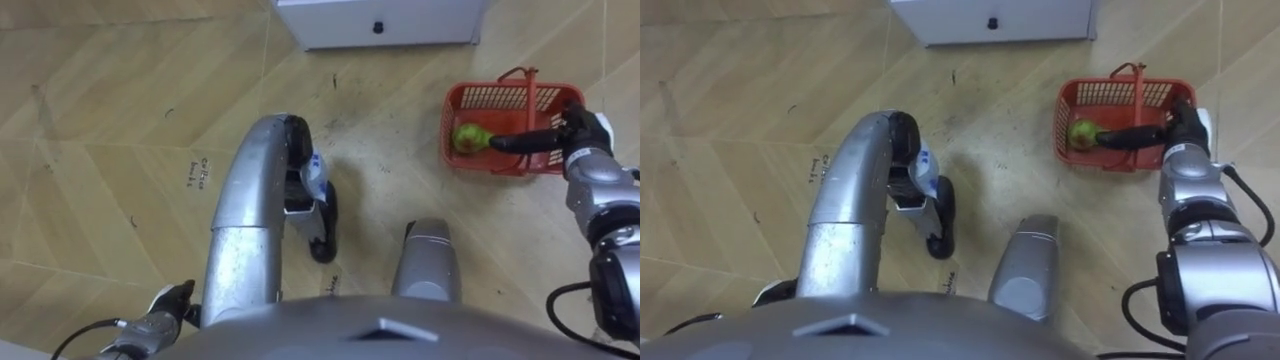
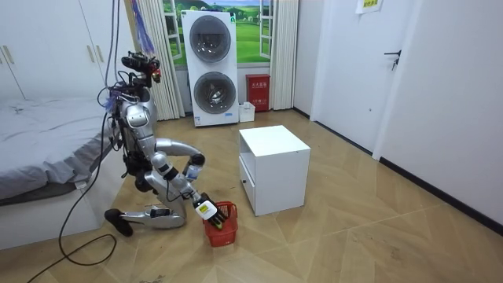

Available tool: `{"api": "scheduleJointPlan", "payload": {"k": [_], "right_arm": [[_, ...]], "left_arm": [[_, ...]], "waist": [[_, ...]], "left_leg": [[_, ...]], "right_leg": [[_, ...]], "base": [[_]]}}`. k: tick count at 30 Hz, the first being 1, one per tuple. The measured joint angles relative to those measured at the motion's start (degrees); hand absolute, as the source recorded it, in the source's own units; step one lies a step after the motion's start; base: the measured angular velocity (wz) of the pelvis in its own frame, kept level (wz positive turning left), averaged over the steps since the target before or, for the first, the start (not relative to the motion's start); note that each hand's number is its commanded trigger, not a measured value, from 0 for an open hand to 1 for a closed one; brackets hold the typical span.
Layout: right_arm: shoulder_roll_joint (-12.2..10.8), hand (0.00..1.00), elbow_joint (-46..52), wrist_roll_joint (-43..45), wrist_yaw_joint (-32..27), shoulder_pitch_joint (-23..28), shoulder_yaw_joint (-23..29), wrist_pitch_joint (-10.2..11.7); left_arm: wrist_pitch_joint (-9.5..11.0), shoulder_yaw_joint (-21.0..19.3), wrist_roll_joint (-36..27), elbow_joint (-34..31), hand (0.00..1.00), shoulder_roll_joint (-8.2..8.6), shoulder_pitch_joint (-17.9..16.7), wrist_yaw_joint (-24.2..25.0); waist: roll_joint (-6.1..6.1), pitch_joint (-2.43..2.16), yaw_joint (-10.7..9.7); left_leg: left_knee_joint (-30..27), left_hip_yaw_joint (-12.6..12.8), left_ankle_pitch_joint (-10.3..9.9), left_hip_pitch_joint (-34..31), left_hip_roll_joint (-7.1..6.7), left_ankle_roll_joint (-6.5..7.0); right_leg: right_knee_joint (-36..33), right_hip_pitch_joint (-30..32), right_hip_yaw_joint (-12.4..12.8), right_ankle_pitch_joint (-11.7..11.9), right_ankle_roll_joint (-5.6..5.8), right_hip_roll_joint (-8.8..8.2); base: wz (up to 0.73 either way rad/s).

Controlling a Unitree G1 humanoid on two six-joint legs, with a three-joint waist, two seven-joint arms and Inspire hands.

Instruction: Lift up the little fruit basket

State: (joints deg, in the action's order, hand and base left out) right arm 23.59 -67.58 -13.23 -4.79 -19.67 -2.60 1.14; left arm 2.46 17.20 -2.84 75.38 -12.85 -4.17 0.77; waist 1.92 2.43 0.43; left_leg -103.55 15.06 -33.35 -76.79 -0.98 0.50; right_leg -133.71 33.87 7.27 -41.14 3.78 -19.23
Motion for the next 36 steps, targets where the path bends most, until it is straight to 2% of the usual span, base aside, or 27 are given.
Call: {"api": "scheduleJointPlan", "payload": {"k": [8,11,17,18,19,20,36], "right_arm": [[0.1,0.0,-0.1,-2.1,2.3,0.0,-0.6,0.0],[0.1,0.0,-1.5,-2.8,3.8,-0.1,-0.6,0.0],[0.1,0.0,-2.4,-4.1,5.6,0.0,-0.7,-0.5],[0.1,0.06,-2.5,-4.1,6.0,0.0,-0.7,-0.6],[0.1,0.5,-2.7,-4.1,6.4,-0.1,-0.7,-0.6],[0.1,1.0,-3.3,-4.1,6.8,-0.3,-0.7,-0.6],[-0.1,1.0,-5.3,-4.1,7.5,-0.7,-1.2,-0.8]], "left_arm": [[-0.1,-0.1,0.0,0.0,0.0,-0.06,0.3,1.3],[-0.2,-0.1,0.0,0.0,0.0,-0.07,0.6,2.2],[-1.2,-0.1,0.0,0.0,0.0,-0.07,0.7,3.4],[-1.2,-0.1,0.0,0.0,0.0,-0.07,0.8,3.6],[-1.2,-0.1,0.0,0.0,0.0,-0.06,1.0,3.6],[-1.2,0.0,0.0,0.0,0.0,-0.06,1.0,3.7],[-1.3,1.6,-1.6,0.1,0.0,0.19,3.3,3.9]], "waist": [[0.11,0.05,0.4],[0.09,0.04,1.3],[-0.03,-0.03,1.7],[-0.13,-0.08,1.7],[-0.11,-0.07,1.7],[-0.14,-0.09,1.7],[-0.16,-0.03,1.8]], "left_leg": [[-0.1,0.0,0.5,-0.5,-0.32,0.38],[-0.1,0.0,0.5,-0.6,-0.31,0.4],[-0.1,0.1,0.6,-1.1,-0.3,0.51],[0.0,0.1,0.6,-1.2,-0.28,0.51],[0.0,0.1,0.6,-1.2,-0.28,0.51],[0.0,0.1,0.6,-1.2,-0.28,0.51],[0.0,0.1,0.7,-1.6,-0.47,0.43]], "right_leg": [[-0.3,0.2,-0.2,-0.1,0.18,-0.25],[-0.3,0.2,-0.5,-0.1,0.19,-0.35],[-0.3,0.7,-1.0,-0.1,0.2,-0.55],[-0.3,0.8,-1.0,-0.1,0.2,-0.57],[-0.3,0.8,-1.0,-0.1,0.2,-0.6],[-0.3,0.8,-1.1,-0.1,0.2,-0.61],[-0.4,1.1,-1.1,-0.1,0.2,-0.63]], "base": [[0.01],[0.0],[0.02],[0.0],[0.0],[0.0],[0.0]]}}
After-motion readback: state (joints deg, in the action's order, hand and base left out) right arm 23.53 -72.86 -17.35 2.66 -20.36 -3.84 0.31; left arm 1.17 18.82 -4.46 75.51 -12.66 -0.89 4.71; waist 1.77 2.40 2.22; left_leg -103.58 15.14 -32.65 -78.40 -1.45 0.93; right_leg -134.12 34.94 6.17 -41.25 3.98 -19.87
